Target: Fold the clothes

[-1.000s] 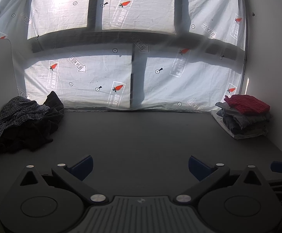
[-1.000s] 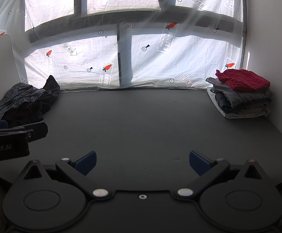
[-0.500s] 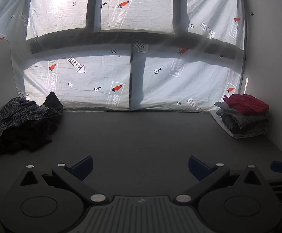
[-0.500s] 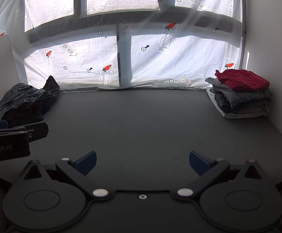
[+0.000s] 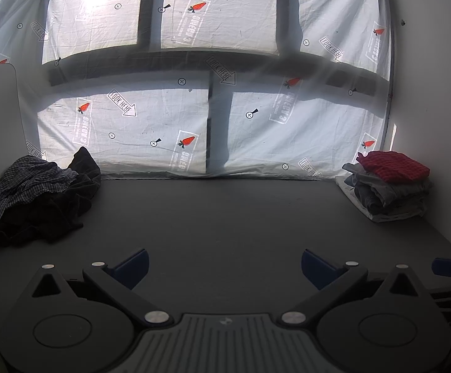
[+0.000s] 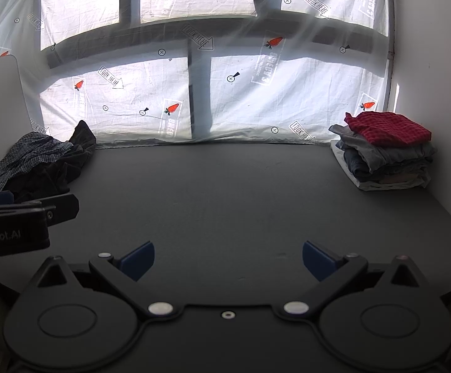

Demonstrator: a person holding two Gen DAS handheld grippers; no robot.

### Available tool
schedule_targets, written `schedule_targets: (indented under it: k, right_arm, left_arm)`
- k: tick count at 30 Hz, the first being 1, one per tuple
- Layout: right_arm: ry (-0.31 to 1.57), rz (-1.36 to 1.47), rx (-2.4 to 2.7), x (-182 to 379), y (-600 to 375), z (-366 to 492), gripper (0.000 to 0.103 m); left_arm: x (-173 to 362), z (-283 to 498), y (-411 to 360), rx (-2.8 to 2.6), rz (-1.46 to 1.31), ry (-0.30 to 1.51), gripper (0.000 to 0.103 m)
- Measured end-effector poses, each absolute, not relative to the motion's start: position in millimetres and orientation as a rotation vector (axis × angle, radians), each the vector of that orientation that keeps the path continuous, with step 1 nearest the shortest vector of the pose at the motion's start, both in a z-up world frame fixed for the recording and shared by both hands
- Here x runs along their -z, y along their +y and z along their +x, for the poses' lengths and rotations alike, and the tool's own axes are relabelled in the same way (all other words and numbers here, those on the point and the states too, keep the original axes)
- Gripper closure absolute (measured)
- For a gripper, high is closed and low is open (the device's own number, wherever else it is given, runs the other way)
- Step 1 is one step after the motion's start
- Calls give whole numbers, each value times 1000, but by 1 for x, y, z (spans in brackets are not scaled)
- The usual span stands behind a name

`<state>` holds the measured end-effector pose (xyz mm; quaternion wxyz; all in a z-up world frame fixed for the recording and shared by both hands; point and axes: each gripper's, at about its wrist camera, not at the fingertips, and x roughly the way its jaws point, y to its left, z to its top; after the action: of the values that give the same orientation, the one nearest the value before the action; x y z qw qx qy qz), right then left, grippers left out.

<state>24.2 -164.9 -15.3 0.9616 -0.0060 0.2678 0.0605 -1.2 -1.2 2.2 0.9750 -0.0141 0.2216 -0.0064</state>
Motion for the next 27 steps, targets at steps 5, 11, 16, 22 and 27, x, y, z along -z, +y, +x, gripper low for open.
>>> schedule_targets:
  k: [5,11,16,22,27]
  right_arm:
    - [543,-12,-122,15,-164,25,0]
    - [547,-9,-121,15,-163,27,0]
    - [556,0,-113,16,-163,27,0]
    - [581,24,-91,21,-163,30,0]
    - [597,20,-91,24,-167,46,0]
  left_arm:
    - [-3,0,-1,11,-29,448,0]
    - [-3,3,1,6,-23,454,0]
    - [-1,4,8,11,-22,465,0]
    - [7,6,12,18,-24,487,0]
    - [11,22,13,-2,-42,509,0]
